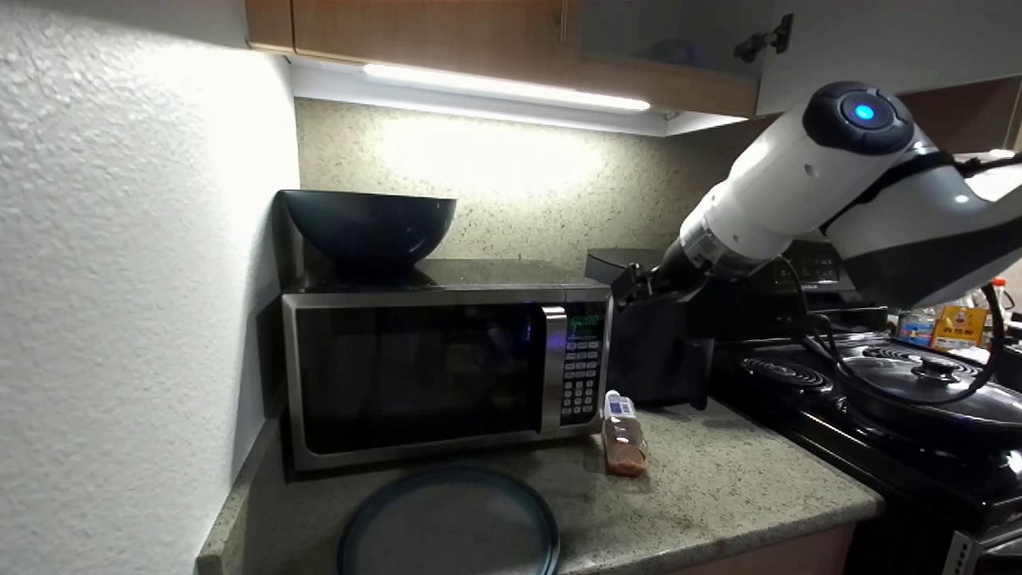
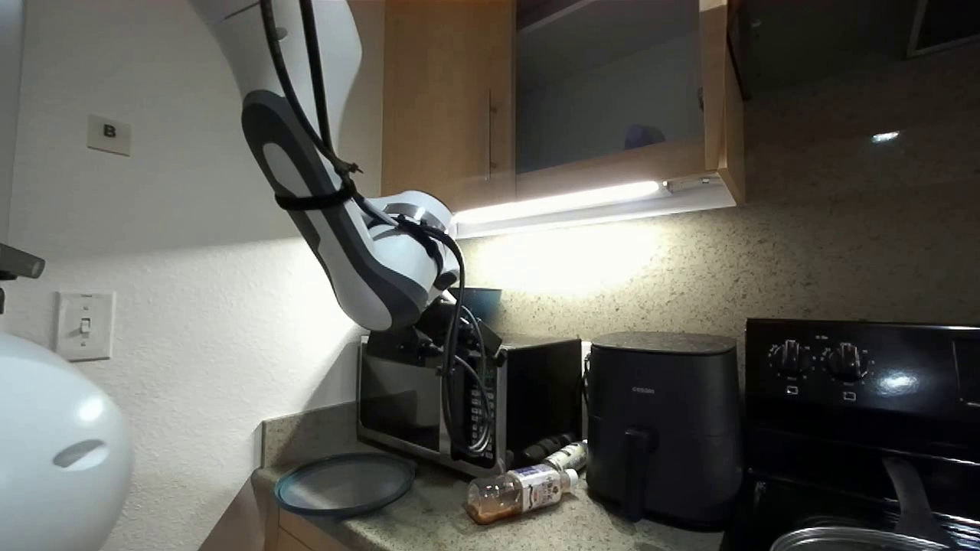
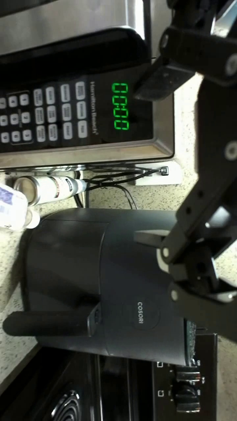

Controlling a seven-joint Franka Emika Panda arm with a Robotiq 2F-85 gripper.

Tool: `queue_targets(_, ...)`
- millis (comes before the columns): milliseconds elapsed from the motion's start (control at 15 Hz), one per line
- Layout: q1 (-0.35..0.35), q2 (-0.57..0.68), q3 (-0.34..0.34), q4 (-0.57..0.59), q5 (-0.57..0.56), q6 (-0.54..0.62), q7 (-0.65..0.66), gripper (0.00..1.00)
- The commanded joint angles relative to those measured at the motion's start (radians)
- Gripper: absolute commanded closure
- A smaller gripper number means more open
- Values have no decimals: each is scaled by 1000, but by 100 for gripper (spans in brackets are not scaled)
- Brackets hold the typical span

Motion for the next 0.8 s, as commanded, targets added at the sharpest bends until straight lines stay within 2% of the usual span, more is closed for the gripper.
queue_targets(0,3,-54,2,-77,3,5,56,0)
queue_targets(333,2,-30,-25,-136,45,92,8,0)
queue_targets(400,0,-16,-25,-132,53,76,-1,0)
queue_targets(467,5,-24,-13,-118,15,52,36,0)
queue_targets(733,5,4,-27,-112,30,68,25,0)
